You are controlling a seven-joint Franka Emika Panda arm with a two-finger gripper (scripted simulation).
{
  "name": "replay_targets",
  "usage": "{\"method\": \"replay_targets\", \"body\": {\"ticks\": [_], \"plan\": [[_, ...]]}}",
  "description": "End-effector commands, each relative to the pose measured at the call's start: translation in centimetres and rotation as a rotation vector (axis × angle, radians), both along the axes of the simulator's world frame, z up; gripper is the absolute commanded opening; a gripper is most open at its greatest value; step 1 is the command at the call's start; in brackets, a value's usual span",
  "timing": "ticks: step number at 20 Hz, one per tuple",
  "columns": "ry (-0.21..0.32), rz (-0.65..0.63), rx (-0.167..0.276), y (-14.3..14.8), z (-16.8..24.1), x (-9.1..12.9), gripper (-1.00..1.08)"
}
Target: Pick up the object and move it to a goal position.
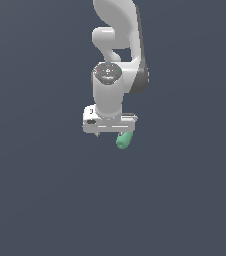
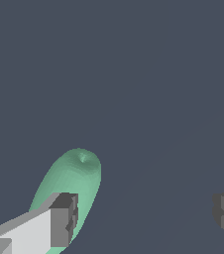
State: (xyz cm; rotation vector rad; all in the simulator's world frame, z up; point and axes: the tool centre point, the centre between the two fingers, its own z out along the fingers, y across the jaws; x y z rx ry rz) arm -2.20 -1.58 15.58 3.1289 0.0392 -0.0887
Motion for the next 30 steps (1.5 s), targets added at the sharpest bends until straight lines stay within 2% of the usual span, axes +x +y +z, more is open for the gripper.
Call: {"method": "replay_targets", "body": {"ticks": [1, 21, 30], "plan": [[-0.002, -0.018, -0.001, 0.4, -0.1, -0.2, 1.0], [-0.047, -0.344, -0.003, 6.3, -1.6, -4.1, 1.0], [-0.057, -0.425, -0.001, 7.6, -2.0, -5.2, 1.0]]}}
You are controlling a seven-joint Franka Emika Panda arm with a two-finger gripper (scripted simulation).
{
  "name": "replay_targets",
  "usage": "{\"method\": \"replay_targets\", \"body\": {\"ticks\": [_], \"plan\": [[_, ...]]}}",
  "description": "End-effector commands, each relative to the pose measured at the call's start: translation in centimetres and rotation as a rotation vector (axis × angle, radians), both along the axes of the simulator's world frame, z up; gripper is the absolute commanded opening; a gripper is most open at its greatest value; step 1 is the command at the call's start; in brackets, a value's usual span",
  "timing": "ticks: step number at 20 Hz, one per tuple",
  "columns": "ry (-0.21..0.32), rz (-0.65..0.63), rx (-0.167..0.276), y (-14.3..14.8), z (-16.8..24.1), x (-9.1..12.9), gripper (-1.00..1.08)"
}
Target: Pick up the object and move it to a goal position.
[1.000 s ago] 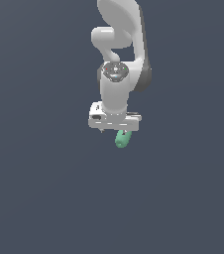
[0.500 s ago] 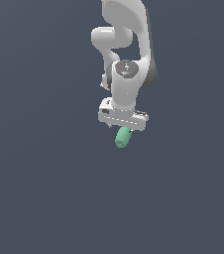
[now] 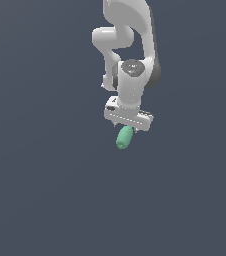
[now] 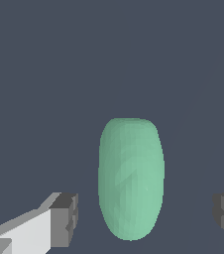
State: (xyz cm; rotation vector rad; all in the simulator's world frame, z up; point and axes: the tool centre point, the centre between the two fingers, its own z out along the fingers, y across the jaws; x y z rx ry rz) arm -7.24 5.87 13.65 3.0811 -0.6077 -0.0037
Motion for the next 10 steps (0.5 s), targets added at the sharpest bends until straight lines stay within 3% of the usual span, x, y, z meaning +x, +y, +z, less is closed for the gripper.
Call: {"method": "replay_targets", "body": {"ticks": [1, 10], "plan": [[-0.002, -0.014, 0.0, 0.19, -0.05, -0.18, 1.0], [-0.002, -0.016, 0.001, 0.24, -0.87, -0.25, 1.0]]}}
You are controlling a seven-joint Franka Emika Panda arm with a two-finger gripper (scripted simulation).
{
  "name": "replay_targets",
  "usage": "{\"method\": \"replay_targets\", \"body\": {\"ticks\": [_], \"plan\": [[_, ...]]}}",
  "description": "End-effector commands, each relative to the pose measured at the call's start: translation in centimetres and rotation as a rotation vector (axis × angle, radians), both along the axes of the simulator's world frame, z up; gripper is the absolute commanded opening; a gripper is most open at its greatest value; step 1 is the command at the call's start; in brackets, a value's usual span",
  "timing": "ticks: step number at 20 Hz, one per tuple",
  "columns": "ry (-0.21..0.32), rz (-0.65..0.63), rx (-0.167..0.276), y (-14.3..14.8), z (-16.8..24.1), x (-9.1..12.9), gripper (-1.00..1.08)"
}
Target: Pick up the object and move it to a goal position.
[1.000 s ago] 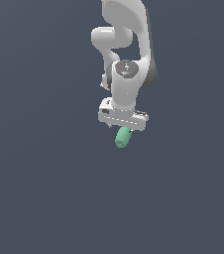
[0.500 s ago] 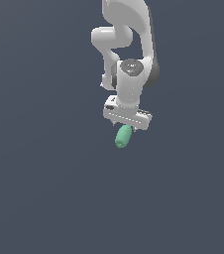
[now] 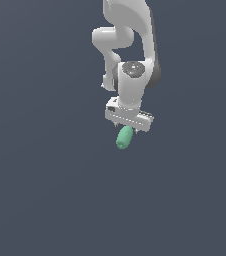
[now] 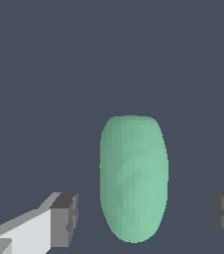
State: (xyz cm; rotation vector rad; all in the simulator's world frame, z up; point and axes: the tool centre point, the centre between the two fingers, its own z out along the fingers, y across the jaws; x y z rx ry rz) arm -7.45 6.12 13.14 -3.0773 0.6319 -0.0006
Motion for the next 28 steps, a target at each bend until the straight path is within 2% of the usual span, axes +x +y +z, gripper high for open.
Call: {"method": "replay_targets", "body": {"ticks": [1, 8, 13, 14, 28], "plan": [[0.001, -0.001, 0.0, 0.0, -0.7, -0.1, 1.0], [0.0, -0.003, 0.0, 0.0, -3.9, -0.2, 1.0], [0.0, -0.004, 0.0, 0.0, -4.6, -0.1, 1.0], [0.0, -0.004, 0.0, 0.0, -4.6, -0.1, -1.0], [-0.001, -0.003, 0.0, 0.6, -4.4, 0.1, -1.0]]}}
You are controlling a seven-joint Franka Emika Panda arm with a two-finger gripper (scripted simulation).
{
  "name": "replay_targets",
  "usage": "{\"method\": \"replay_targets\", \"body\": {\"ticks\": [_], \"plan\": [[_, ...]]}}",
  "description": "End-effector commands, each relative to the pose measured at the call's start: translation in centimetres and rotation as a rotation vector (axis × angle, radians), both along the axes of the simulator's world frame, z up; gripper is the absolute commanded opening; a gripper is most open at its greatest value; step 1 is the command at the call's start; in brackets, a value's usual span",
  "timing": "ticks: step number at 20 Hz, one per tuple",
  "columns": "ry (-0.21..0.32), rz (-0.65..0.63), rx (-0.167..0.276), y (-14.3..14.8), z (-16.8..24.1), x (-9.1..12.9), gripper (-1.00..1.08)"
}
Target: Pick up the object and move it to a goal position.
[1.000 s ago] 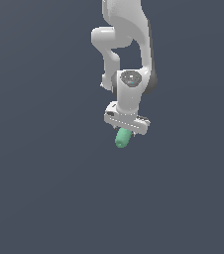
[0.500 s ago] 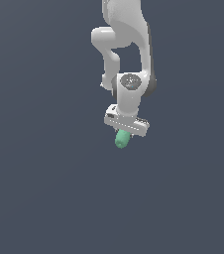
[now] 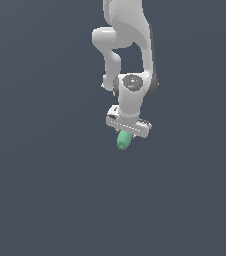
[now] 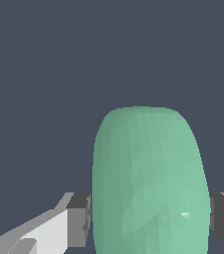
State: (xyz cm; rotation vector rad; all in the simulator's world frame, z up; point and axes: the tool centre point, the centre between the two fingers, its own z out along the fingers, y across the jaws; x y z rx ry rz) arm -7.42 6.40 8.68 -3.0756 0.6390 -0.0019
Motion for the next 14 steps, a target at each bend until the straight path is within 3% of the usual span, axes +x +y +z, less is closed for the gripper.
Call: {"method": "replay_targets", "body": {"ticks": [1, 7, 14], "plan": [[0.0, 0.001, 0.0, 0.6, 0.0, 0.1, -1.0], [0.0, 0.001, 0.0, 4.2, 0.3, 1.0, -1.0], [0.001, 0.001, 0.0, 10.6, 0.7, 2.6, -1.0]]}}
